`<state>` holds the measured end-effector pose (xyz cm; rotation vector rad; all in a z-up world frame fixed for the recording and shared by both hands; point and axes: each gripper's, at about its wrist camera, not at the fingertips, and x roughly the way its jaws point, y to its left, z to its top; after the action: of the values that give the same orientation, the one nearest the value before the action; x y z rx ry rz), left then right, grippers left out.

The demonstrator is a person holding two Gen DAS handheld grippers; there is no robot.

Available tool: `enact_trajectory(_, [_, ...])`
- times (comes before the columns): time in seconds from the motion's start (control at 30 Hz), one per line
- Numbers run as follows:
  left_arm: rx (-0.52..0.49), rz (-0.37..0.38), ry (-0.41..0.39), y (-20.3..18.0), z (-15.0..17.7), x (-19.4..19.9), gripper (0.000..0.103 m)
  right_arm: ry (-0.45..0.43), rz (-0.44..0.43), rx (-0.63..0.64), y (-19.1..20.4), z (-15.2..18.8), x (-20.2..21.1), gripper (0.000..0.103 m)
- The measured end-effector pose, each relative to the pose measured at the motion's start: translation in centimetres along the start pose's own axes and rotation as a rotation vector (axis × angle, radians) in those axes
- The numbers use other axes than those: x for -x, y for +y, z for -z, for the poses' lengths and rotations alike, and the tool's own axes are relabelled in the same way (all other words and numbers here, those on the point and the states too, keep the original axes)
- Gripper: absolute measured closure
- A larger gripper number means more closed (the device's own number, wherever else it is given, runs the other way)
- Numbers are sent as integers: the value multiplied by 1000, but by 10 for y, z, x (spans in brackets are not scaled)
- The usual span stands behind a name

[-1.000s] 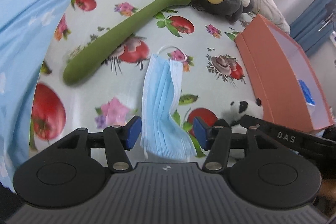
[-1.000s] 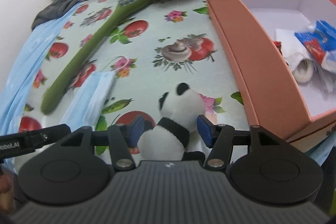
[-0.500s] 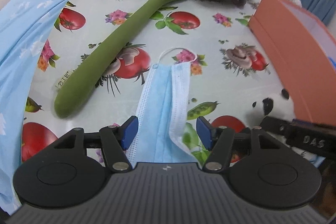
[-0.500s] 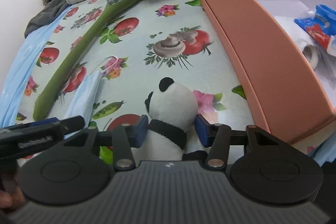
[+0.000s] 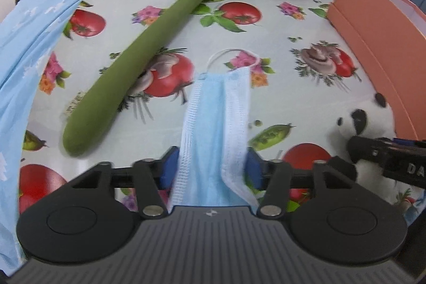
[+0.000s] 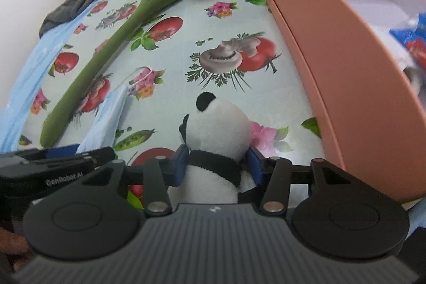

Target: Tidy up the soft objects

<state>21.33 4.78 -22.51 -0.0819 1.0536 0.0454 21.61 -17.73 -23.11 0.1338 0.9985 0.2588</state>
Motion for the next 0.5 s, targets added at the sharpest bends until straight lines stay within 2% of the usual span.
enact_trajectory(0.07, [-2, 10, 0, -4, 0, 1, 76, -1, -10, -11, -2, 0, -1, 54])
enact_trajectory(0.17, [-22, 25, -6, -10, 2, 3, 93, -14, -5, 0, 1, 3, 1, 56])
enact_trajectory(0.33, [22, 66, -20, -11, 4, 16, 95, -26, 11, 16, 5, 4, 12, 56])
enact_trajectory(0.5, [47, 95, -57, -9, 5, 46, 95, -64, 24, 17, 5, 1, 35, 56])
